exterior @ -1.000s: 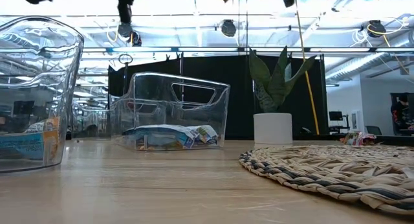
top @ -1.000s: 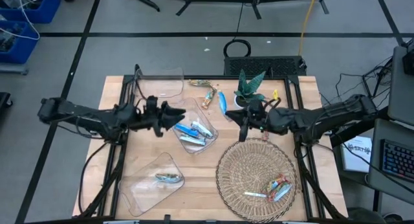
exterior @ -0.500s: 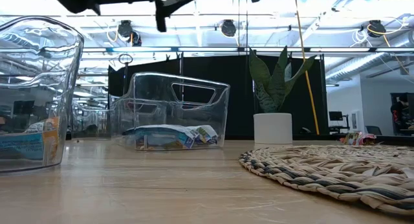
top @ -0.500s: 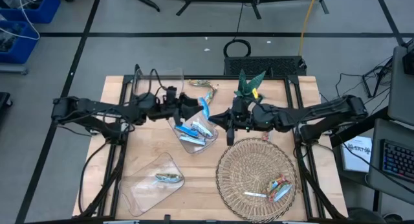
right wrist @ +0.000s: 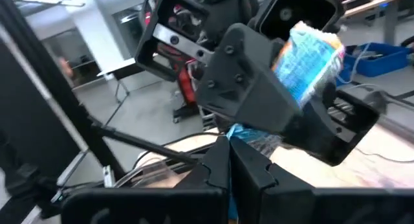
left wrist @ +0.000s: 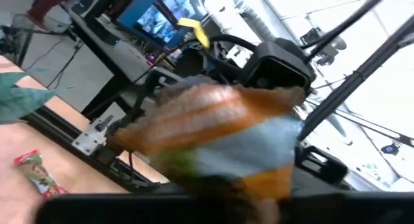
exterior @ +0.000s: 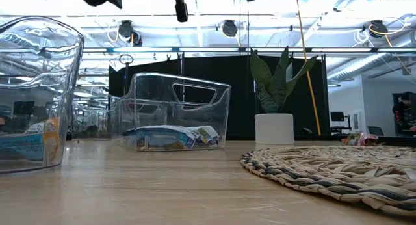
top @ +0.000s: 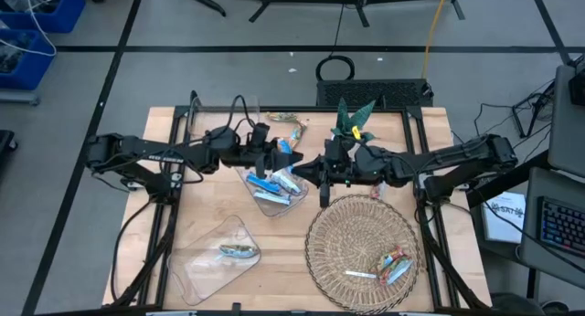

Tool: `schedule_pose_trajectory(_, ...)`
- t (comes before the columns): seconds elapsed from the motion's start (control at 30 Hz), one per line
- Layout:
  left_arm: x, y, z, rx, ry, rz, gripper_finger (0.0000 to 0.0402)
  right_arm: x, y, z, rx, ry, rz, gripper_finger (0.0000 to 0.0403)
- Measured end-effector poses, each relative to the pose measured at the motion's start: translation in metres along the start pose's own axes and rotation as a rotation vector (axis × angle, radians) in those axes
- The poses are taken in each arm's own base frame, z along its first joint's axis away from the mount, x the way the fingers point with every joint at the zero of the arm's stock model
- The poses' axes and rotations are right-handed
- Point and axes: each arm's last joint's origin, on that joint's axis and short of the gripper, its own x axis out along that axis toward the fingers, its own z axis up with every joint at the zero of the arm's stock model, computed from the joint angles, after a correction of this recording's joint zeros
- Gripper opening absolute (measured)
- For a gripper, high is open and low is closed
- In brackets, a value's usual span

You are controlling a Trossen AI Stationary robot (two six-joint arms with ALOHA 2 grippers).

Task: Pick and place Granola Bars by type
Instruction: Put the yellow granola bar into the bottom transparent bin

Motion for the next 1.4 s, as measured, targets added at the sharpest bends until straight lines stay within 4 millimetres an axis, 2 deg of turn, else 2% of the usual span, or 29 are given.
schedule_pose_trajectory(0.07, 0.0, -0.001, 0.0, 0.015, 0.001, -0.007, 0.0022, 0.0, 0.001, -0.001, -0.004, 0.015, 0.035, 0.0007)
schedule_pose_trajectory(0.17, -0.003, -0.005, 0.004, 0.014, -0.002, -0.023, 0.0017, 0.0, 0.003, 0.0, -0.01, 0.029, 0.119, 0.0032)
schedule_pose_trajectory(0.3, -0.006, -0.008, 0.004, 0.001, 0.029, -0.022, 0.0007, -0.011, 0.009, 0.01, -0.036, 0.036, 0.259, 0.0094)
schedule_pose_trajectory(0.43, -0.012, -0.016, 0.003, -0.015, 0.055, 0.004, 0.0005, -0.034, 0.015, 0.028, -0.04, 0.016, 0.397, 0.016)
schedule_pose_trajectory(0.57, -0.017, -0.03, -0.006, -0.067, 0.169, -0.036, 0.0004, -0.059, 0.014, 0.042, -0.01, 0.033, 0.423, 0.0203)
schedule_pose_trajectory(0.63, -0.023, -0.038, -0.021, -0.126, 0.301, 0.001, 0.0003, -0.075, 0.013, 0.048, 0.024, 0.049, 0.424, 0.0213)
schedule_pose_trajectory(0.7, -0.028, -0.043, -0.048, -0.18, 0.492, 0.089, 0.0003, -0.089, 0.013, 0.054, 0.036, 0.056, 0.433, 0.0218)
schedule_pose_trajectory(0.77, -0.043, -0.046, -0.08, -0.216, 0.715, 0.212, 0.0003, -0.102, 0.012, 0.057, 0.03, 0.074, 0.426, 0.0218)
schedule_pose_trajectory(0.87, -0.06, -0.06, -0.118, -0.199, 0.949, 0.311, 0.0003, -0.114, 0.01, 0.057, 0.006, 0.108, 0.403, 0.0213)
schedule_pose_trajectory(0.97, -0.087, -0.066, -0.153, -0.144, 1.131, 0.417, 0.0003, -0.124, 0.007, 0.055, -0.017, 0.153, 0.387, 0.0206)
schedule_pose_trajectory(1.1, -0.102, -0.078, -0.176, -0.046, 1.148, 0.402, 0.0002, -0.129, 0.003, 0.051, -0.035, 0.196, 0.328, 0.0202)
schedule_pose_trajectory(1.3, -0.119, -0.05, -0.205, -0.022, 1.193, 0.594, 0.0005, -0.129, 0.003, 0.052, -0.06, 0.178, 0.32, 0.0205)
schedule_pose_trajectory(1.4, -0.118, -0.041, -0.207, -0.104, 1.199, 0.624, 0.0039, -0.129, 0.003, 0.051, -0.06, 0.186, 0.317, 0.0205)
